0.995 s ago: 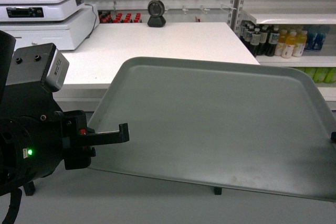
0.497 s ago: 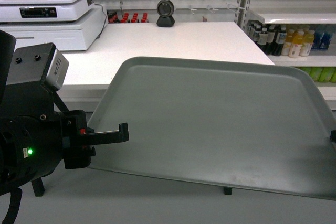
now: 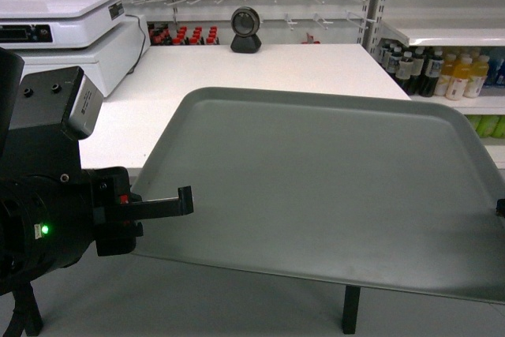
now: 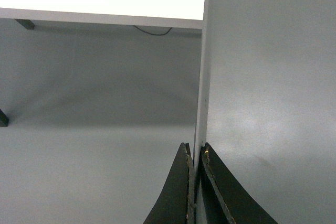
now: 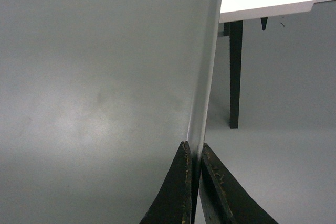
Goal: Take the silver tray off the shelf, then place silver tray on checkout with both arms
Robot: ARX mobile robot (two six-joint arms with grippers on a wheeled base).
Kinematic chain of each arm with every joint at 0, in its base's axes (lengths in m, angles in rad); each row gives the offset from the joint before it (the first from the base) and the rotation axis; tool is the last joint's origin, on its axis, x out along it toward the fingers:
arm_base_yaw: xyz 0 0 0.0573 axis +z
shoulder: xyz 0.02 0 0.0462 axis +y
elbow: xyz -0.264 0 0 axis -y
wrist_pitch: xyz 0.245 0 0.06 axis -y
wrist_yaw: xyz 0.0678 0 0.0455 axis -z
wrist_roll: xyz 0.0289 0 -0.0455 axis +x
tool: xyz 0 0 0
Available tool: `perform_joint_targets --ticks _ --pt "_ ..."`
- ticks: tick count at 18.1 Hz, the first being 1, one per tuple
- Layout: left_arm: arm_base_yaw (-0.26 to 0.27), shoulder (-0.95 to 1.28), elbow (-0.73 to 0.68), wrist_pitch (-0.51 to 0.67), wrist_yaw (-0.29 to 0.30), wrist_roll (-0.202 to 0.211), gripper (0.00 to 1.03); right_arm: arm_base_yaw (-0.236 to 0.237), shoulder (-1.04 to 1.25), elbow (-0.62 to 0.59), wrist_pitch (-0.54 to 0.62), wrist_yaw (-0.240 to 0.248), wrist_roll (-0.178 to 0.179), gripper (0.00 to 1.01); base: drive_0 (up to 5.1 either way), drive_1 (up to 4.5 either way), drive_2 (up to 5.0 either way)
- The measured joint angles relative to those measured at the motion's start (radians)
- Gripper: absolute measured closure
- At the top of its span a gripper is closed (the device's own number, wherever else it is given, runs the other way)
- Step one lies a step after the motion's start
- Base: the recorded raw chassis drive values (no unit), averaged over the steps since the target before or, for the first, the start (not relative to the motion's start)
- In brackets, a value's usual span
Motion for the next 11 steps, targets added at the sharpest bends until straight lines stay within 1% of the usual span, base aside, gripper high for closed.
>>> perform_joint_targets --ticks 11 --pt "0.000 0.000 0.000 0.006 -0.001 0.000 1.00 0.000 0.000 0.000 0.002 0.000 0.000 0.98 0.0 4.33 -4.3"
